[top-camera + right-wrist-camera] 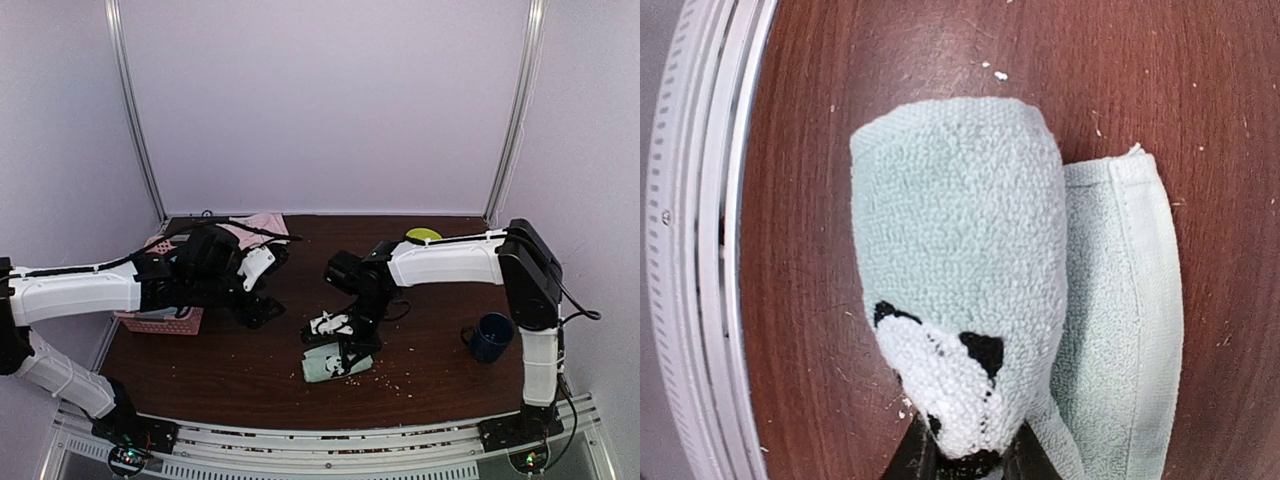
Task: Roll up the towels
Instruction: Roll the towel at the center of the board.
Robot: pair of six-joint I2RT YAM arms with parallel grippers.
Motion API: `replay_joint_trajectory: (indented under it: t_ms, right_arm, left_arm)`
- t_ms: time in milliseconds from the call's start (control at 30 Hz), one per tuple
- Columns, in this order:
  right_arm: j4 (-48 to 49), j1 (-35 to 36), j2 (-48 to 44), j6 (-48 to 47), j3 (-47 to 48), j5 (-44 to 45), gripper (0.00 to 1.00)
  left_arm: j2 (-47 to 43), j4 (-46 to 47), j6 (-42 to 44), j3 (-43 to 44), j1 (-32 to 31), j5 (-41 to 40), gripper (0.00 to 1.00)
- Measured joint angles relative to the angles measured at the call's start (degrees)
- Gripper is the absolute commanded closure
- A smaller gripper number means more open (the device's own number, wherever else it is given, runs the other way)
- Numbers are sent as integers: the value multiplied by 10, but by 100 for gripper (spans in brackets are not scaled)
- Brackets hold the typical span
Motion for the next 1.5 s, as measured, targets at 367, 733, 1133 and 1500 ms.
replay_joint_trajectory:
  t_ms: [367,733,1133,1500]
  right_arm:
    - [-175,-68,149,34,183,-133,89]
    - [-219,-83,186,46,222,-176,89]
    - [-231,-90,200,53,231,-199,89]
    - [-260,-98,225,53,250,-229,89]
  left_arm:
    - [-56,28,98,-11,-110,-97,25]
    - [144,27,159,49,-254,-140,21]
    - [290,55,179,83,-254,-231,22]
    - [346,76,194,127,-256,-295,28]
